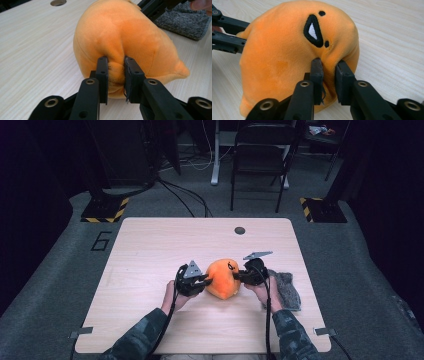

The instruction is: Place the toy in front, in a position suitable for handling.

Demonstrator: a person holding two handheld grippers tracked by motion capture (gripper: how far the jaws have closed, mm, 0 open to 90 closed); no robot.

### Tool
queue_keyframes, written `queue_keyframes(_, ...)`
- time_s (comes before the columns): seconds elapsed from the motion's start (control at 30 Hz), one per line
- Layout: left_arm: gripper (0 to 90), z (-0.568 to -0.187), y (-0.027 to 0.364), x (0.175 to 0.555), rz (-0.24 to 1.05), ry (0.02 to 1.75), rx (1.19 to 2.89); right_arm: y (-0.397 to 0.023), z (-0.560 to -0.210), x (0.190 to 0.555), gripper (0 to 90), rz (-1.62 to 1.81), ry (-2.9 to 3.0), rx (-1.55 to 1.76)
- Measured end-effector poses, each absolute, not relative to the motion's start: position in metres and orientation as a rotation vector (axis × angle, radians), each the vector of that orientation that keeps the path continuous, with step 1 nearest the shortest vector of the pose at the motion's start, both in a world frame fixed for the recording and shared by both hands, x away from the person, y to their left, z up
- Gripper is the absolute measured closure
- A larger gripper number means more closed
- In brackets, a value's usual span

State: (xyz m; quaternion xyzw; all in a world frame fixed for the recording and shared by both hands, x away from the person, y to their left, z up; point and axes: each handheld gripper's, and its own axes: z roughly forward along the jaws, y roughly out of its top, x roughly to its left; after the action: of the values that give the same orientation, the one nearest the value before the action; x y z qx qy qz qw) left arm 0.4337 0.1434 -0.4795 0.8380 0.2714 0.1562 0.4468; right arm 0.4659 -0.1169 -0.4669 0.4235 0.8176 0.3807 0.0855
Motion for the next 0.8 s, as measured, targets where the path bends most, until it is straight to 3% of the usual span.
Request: queue_keyframes(0.8, 78.4, -0.447, 0.153, 0.451, 0.353, 0.536, 2.024, -0.112, -0.432, 0.425, 82.6, 1.092, 2.24, 1.286)
